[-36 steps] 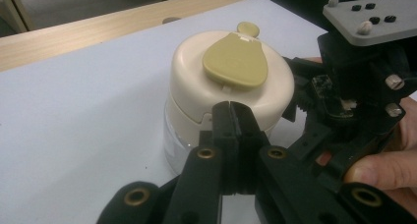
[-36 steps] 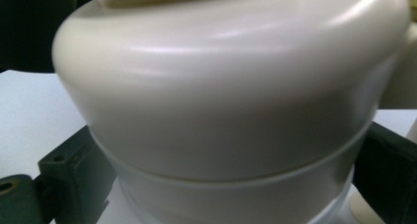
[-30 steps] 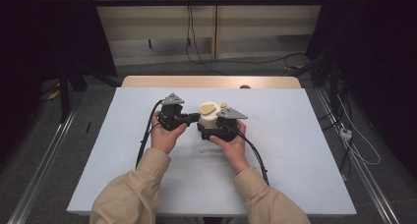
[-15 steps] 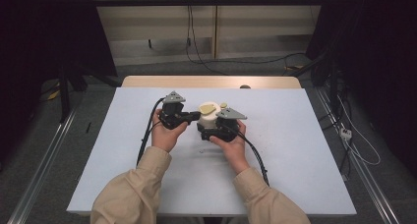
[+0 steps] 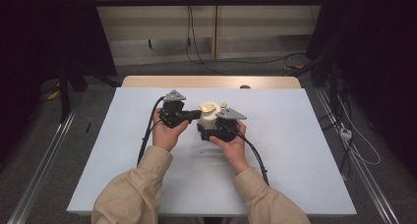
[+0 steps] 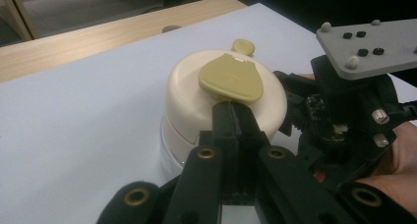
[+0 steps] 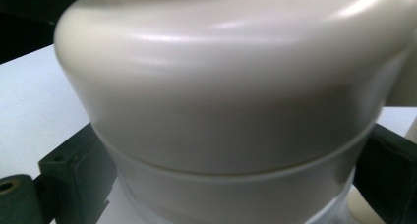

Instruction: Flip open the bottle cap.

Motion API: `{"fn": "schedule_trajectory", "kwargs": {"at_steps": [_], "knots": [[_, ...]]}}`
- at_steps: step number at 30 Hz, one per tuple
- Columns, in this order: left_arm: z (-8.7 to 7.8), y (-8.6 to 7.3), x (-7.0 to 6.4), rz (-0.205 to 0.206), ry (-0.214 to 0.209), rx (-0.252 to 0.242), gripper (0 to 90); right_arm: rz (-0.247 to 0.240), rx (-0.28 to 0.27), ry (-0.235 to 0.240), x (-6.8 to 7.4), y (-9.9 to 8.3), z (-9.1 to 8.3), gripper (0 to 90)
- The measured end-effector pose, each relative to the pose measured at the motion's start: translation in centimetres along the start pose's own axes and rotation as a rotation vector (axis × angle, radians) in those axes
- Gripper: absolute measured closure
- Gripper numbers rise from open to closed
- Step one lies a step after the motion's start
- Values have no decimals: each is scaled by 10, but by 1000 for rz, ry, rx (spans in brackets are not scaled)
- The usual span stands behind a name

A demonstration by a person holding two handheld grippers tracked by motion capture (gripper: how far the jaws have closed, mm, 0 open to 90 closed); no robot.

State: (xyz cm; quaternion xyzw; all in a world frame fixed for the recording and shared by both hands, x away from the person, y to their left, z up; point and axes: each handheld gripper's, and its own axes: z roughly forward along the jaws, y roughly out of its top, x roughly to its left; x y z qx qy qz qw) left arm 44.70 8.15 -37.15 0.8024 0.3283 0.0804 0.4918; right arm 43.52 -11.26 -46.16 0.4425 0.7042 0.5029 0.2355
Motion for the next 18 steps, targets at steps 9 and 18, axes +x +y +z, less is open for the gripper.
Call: {"fn": "schedule_trajectory", "kwargs": {"at_steps": [9,18], "knots": [[-1,2,-1,2,5,-2,900,-1,5,-1,0,0,0,32],[-1,3,-1,-2,2,-12,900,-3,7,-3,0,0,0,33]]}}
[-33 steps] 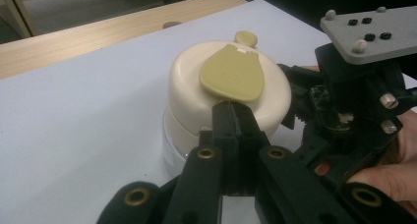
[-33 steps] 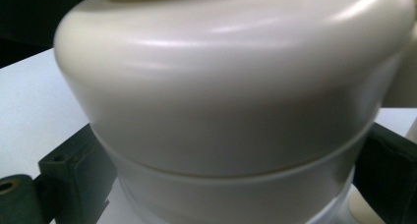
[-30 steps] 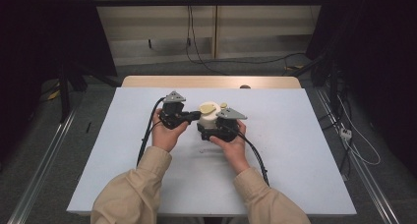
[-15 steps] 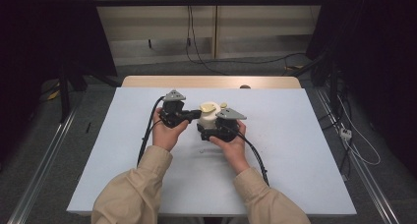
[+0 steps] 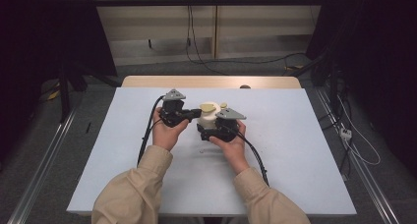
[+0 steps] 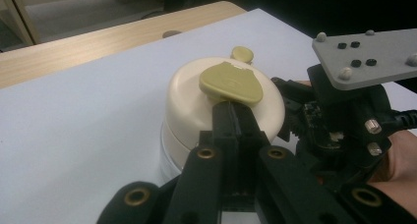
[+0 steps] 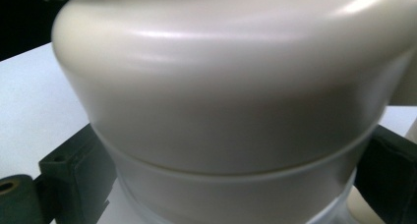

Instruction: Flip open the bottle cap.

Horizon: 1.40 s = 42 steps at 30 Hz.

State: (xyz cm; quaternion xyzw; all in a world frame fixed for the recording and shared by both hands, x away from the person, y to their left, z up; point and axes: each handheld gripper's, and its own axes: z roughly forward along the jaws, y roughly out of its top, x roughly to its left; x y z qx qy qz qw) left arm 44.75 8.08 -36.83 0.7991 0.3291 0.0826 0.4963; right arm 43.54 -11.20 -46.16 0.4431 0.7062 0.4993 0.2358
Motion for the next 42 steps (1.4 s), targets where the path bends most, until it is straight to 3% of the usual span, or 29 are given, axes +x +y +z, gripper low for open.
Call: {"fn": "schedule_trajectory", "kwargs": {"at_steps": [42], "knots": [[0,9,-2,6,8,-25,900,-2,5,-7,1,0,0,34]]}}
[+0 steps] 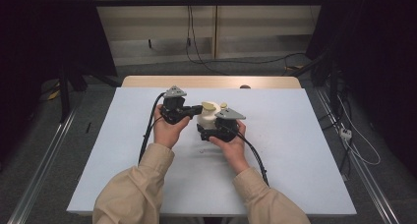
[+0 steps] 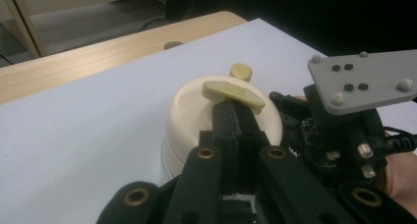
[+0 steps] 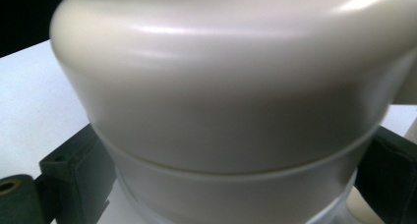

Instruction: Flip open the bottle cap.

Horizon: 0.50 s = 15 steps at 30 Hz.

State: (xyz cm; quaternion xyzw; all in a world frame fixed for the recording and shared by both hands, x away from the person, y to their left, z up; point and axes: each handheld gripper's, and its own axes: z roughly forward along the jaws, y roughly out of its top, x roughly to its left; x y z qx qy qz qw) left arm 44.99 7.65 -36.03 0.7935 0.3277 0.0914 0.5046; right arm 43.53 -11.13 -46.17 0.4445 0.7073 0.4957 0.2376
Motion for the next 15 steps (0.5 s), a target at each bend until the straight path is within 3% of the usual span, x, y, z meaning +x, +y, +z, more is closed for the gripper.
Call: {"fn": "schedule_trajectory", "kwargs": {"at_steps": [15], "knots": [[2,5,0,6,6,-9,900,-2,2,-2,0,0,0,34]]}}
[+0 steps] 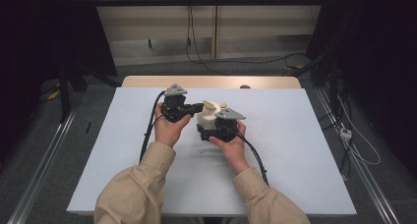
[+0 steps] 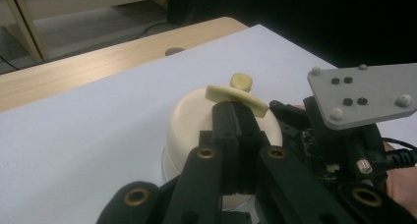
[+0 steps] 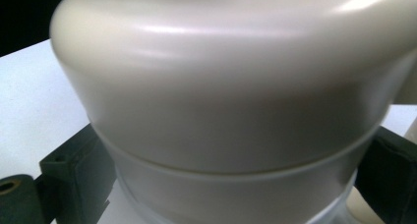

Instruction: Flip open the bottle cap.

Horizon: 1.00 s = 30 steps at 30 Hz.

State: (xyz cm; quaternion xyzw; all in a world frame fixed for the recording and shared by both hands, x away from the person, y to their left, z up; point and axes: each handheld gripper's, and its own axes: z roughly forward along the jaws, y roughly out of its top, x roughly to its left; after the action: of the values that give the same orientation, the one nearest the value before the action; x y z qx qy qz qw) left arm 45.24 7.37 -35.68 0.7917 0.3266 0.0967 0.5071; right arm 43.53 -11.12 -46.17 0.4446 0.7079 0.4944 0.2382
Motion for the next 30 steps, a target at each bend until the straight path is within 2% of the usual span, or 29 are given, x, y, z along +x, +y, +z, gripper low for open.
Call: {"fn": "schedule_trajectory", "kwargs": {"at_steps": [3,28,30], "knots": [[2,1,-1,7,1,12,900,0,0,0,0,0,0,34],[10,10,-5,13,-4,9,900,4,3,5,-1,0,0,33],[11,12,-7,25,-3,21,900,4,4,5,-1,0,0,33]]}}
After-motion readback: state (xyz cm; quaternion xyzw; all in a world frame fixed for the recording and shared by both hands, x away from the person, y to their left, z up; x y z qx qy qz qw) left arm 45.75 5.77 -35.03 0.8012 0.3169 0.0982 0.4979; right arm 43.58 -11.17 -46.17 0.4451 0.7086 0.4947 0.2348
